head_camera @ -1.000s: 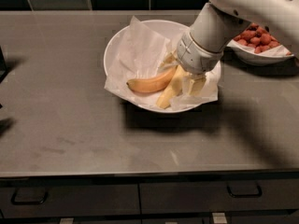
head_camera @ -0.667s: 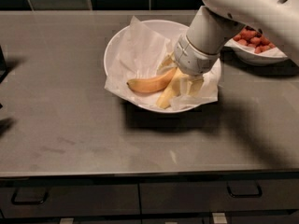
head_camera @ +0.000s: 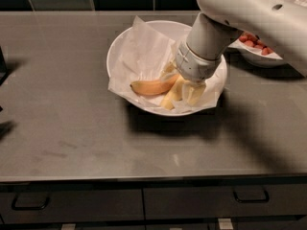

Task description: Pick banana from white bowl

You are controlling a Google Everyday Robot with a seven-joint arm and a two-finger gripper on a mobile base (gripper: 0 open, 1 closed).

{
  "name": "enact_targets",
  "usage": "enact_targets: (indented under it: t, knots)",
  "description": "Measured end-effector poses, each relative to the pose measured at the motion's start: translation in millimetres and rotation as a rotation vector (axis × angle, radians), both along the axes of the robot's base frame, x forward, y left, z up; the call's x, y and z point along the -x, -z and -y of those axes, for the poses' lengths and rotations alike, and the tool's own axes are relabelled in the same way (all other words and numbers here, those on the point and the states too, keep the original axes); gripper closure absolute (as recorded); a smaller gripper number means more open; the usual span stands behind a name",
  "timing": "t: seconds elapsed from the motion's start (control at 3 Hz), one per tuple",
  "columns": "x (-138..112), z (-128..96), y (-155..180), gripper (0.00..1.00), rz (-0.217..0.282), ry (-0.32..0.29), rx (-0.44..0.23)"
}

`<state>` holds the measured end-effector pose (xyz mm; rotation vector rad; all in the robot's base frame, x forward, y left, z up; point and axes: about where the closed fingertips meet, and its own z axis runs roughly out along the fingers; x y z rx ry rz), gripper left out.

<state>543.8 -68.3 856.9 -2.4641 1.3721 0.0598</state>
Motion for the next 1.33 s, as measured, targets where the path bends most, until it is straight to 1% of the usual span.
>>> enact_targets:
  t: [0.33, 0.67, 1.33]
  knots:
    - [1, -1, 1, 0.37, 0.001, 0.000, 0.016]
    - [2, -1, 2, 0.36, 0.004, -0.001, 0.037]
    - [-13, 7, -13, 0.36, 0.068, 0.025, 0.072]
